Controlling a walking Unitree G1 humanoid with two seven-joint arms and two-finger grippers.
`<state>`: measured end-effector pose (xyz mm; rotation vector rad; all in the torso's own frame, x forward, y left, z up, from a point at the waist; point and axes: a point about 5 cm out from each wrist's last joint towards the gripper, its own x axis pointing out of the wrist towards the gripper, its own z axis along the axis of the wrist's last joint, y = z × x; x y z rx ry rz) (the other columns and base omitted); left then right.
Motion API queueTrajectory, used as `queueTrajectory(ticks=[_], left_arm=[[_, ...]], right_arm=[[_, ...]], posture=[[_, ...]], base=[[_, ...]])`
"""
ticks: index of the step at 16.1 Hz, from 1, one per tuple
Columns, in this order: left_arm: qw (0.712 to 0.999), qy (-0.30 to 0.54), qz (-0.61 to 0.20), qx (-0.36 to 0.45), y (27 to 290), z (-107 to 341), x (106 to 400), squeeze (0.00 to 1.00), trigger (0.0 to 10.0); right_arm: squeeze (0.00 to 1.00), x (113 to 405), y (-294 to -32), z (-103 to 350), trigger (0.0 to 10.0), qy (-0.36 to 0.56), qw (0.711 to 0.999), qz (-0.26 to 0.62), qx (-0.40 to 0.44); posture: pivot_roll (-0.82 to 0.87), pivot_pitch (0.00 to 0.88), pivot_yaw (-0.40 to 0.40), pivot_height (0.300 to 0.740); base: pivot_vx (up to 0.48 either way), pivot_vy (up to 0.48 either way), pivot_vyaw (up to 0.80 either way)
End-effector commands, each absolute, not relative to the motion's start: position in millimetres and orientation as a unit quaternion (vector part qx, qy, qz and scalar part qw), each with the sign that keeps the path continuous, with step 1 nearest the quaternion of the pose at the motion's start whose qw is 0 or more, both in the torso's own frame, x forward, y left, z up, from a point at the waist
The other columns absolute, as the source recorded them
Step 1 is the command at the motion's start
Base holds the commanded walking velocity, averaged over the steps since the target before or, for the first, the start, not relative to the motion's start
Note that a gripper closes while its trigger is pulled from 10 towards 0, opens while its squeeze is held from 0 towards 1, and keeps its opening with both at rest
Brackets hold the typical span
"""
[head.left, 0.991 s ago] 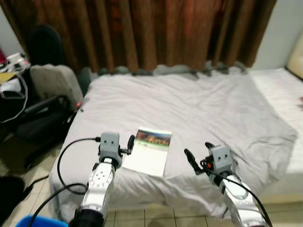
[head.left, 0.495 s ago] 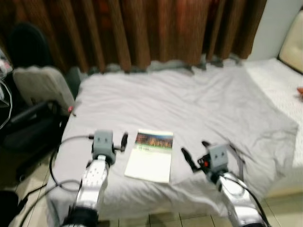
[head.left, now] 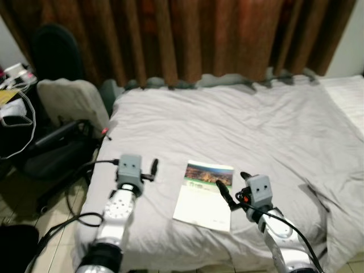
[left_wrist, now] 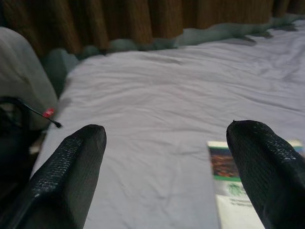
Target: Clean up the room
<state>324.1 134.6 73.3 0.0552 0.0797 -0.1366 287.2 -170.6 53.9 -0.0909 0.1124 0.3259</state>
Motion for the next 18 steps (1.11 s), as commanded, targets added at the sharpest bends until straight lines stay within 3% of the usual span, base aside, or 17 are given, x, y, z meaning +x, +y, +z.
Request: queueTrajectory(ticks=[1, 4, 8, 10, 18], left_arm=[[0.997, 0.048, -0.058, 0.020, 138.2, 71.4, 324.8, 0.00, 10.0], [0.997, 0.049, -0.059, 0.011, 137.0, 70.6, 323.9, 0.00, 10.0], [0.993, 0.063, -0.093, 0.025, 122.6, 51.8, 295.2, 0.00, 10.0], [0.995, 0.075, -0.070, -0.003, 117.3, 47.9, 298.5, 0.00, 10.0], [0.993, 0.059, -0.107, 0.001, 107.6, 62.8, 313.2, 0.00, 10.0]], right_arm=[[0.00, 286.2, -173.4, 53.4, 10.0, 0.056, 0.985, 0.159, -0.044], [0.00, 284.9, -173.5, 53.3, 10.0, 0.056, 0.985, 0.160, -0.041], [0.00, 265.0, -184.8, 52.8, 10.0, 0.065, 0.987, 0.147, -0.022], [0.00, 263.1, -190.4, 52.7, 10.0, 0.073, 0.985, 0.153, -0.034], [0.00, 272.5, -182.7, 59.5, 10.0, 0.068, 0.986, 0.152, -0.034]], posture=[[-0.09, 0.000, 0.050, 0.740], [-0.09, 0.000, 0.049, 0.740], [-0.11, 0.010, 0.006, 0.740], [-0.13, 0.020, -0.014, 0.740], [-0.14, 0.030, 0.023, 0.740]], base=[[0.472, 0.000, 0.00], [0.480, 0.000, 0.00], [0.227, 0.000, 0.00], [0.000, 0.000, 0.00], [0.480, 0.000, 0.00]])
